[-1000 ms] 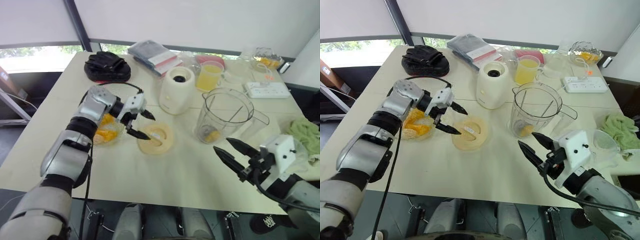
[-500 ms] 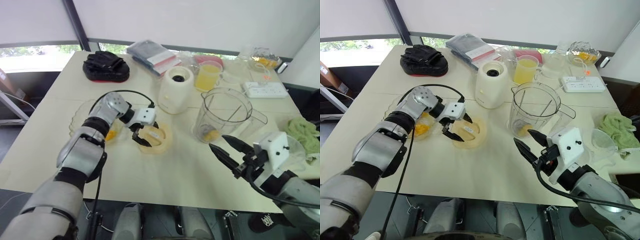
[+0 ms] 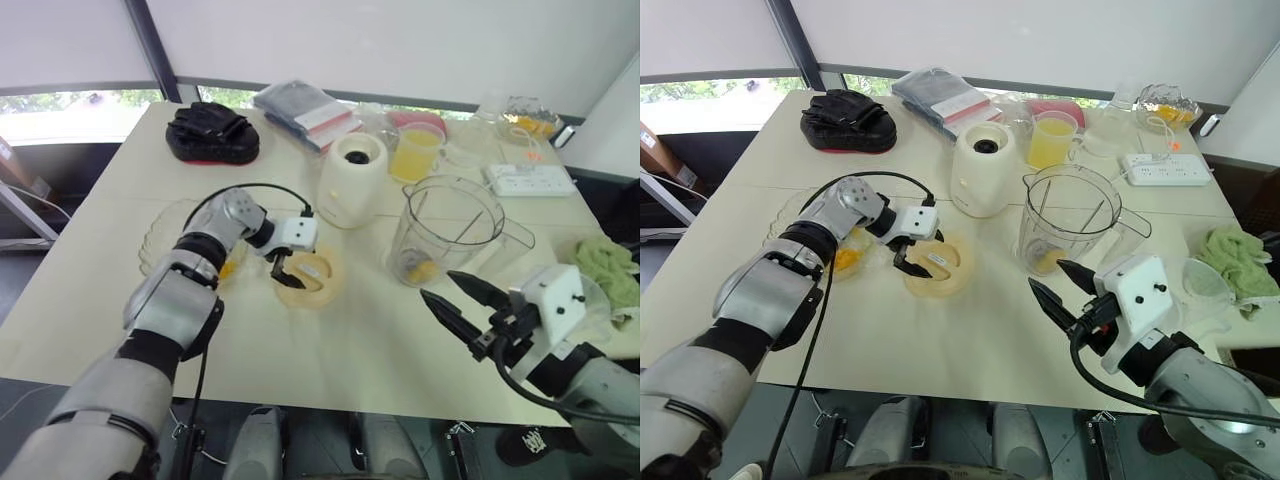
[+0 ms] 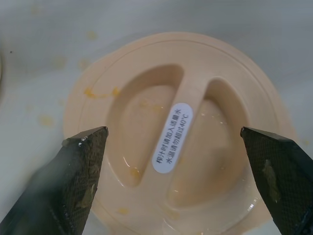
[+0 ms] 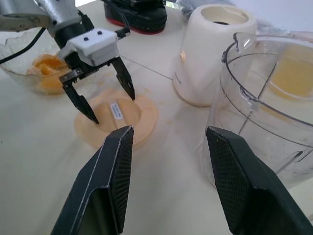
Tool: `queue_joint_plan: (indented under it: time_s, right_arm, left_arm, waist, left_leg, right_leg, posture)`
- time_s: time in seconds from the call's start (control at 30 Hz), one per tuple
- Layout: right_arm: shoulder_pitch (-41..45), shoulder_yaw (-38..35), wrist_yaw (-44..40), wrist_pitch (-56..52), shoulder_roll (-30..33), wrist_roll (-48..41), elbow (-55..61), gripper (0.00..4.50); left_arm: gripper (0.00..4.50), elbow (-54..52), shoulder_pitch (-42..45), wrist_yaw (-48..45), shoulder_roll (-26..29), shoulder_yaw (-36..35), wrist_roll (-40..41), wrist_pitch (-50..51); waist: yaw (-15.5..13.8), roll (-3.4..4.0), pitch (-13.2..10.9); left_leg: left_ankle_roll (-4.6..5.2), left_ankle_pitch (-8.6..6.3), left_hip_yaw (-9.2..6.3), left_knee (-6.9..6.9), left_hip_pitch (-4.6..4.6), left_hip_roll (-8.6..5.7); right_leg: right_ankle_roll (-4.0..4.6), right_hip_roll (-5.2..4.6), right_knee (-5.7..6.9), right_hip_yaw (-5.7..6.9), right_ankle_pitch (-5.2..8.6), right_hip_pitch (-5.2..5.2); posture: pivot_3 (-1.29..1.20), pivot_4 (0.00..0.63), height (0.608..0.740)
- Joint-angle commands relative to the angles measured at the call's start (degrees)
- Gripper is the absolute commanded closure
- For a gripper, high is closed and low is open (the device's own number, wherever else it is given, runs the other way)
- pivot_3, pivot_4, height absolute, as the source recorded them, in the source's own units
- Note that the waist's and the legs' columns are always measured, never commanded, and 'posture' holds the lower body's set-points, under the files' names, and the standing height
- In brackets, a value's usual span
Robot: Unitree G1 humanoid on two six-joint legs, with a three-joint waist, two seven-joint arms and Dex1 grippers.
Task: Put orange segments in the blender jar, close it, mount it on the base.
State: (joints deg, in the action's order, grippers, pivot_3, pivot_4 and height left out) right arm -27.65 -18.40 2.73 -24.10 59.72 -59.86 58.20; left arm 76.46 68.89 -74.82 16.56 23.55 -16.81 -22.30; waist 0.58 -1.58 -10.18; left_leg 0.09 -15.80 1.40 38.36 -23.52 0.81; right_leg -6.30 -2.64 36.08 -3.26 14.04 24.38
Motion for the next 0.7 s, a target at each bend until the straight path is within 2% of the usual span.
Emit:
queue_joint_plan:
  time_s: [0.03, 0.17, 0.7]
  right_arm:
    - [-0.9, -0.2, 2.2, 3.9, 2.2, -1.3, 1.8, 2.07]
    - [-3.0, -0.1, 3.7, 6.6, 4.6, -1.6, 1.8, 2.02]
    - [-5.0, 1.0, 7.6, 11.1, 9.4, -1.9, 1.8, 2.02]
  left_arm:
    - [0.00, 0.1, 2.0, 1.6, -0.4, -1.1, -0.9, 0.7]
    - [1.14, 0.0, 2.2, 1.8, -0.8, -2.0, -0.8, 0.7]
    - [1.14, 0.5, 2.2, 2.8, -2.6, -0.2, -6.4, -0.4]
  waist:
    - [0.0, -0.02, 0.0]
    - [-0.1, -0.05, 0.0]
    - [-0.1, -0.07, 0.0]
  left_leg:
    - [0.00, 0.00, 0.00, 0.00, 0.00, 0.00]
    - [0.00, 0.00, 0.01, 0.00, 0.00, 0.00]
    - [0.01, -0.01, 0.03, 0.36, -0.02, 0.01]
  right_leg:
    - [0.00, 0.00, 0.00, 0.00, 0.00, 0.00]
    - [0.00, 0.01, 0.01, 0.01, 0.00, -0.01]
    - [0.01, 0.01, 0.08, 0.02, 0.00, -0.15]
  posture:
    - [0.00, 0.150, 0.740]
    - [0.00, 0.150, 0.740]
    - [0.00, 0.150, 0.740]
